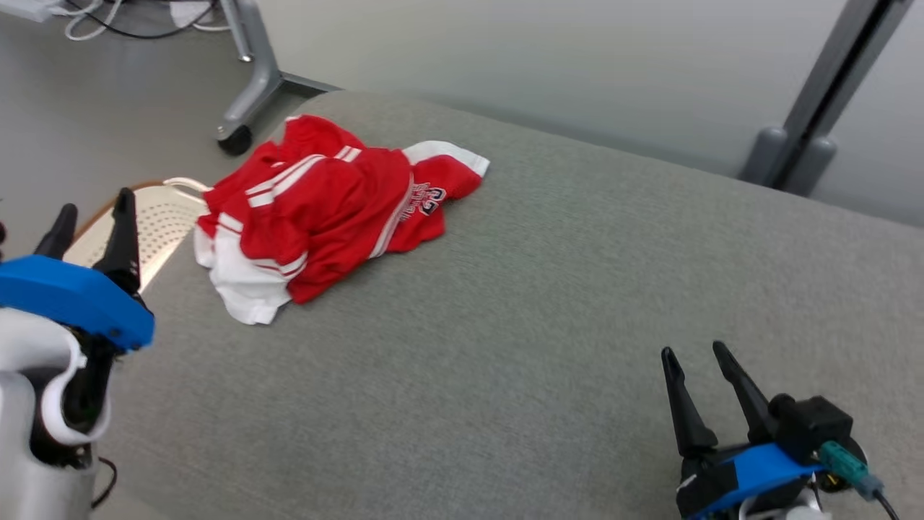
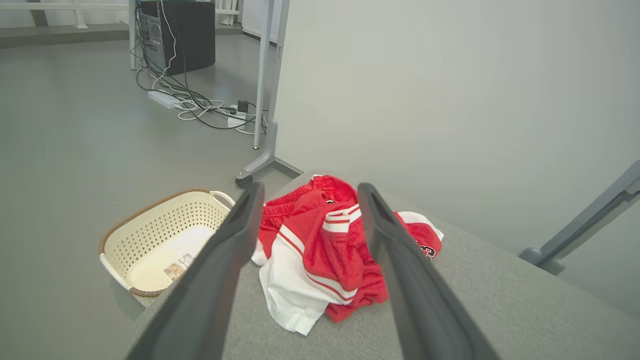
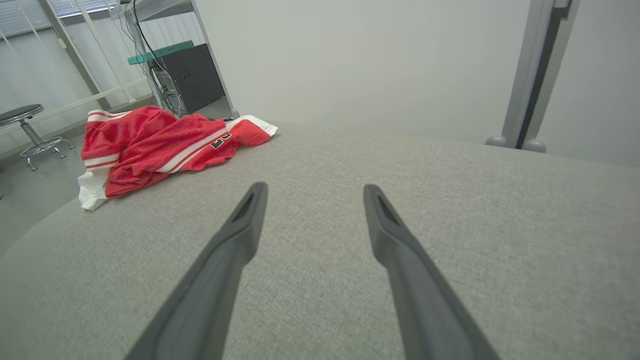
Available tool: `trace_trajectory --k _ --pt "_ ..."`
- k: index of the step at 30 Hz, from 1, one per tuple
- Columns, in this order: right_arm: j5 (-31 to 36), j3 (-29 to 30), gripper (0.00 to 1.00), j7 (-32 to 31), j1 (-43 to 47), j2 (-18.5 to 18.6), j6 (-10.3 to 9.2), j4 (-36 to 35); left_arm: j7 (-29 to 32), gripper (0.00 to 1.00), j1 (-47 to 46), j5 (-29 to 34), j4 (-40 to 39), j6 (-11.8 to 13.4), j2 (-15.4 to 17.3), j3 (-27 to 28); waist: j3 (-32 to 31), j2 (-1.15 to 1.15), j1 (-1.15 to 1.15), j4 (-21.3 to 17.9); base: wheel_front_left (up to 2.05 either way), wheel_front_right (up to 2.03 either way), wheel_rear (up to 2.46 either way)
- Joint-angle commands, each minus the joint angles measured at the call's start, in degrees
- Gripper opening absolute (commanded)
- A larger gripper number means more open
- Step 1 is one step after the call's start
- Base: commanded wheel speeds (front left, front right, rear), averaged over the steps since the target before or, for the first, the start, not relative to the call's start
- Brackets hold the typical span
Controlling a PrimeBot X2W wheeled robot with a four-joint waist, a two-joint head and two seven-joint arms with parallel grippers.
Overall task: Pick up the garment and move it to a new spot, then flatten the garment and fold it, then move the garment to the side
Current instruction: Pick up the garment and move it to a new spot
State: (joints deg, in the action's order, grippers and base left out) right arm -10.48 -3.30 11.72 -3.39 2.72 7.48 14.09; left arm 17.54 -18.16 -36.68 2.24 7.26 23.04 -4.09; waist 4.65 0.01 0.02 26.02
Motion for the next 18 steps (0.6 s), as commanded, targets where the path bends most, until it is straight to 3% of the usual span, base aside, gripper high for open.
trace_trajectory --k 1,10,18 --pt "0.4 0.0 1.0 -0.2 -1.1 0.3 0.03 -0.7 0.8 1.0 -1.9 -0.6 1.0 -0.2 0.4 0.6 0.8 -0.01 -0.02 -1.0 0.0 0.0 0.0" --pt "3.5 0.3 1.0 -2.6 -3.6 0.3 0.03 -5.3 7.0 1.0 -8.6 -6.1 12.5 -0.7 5.2 5.7 8.4 -0.01 -0.02 -11.4 0.0 0.0 0.0" --pt "4.1 0.4 1.0 -3.8 -4.5 0.3 0.03 -8.1 10.6 1.0 -5.2 -8.5 18.6 -0.3 9.2 8.9 12.5 -0.01 -0.02 -19.5 0.0 0.0 0.0"
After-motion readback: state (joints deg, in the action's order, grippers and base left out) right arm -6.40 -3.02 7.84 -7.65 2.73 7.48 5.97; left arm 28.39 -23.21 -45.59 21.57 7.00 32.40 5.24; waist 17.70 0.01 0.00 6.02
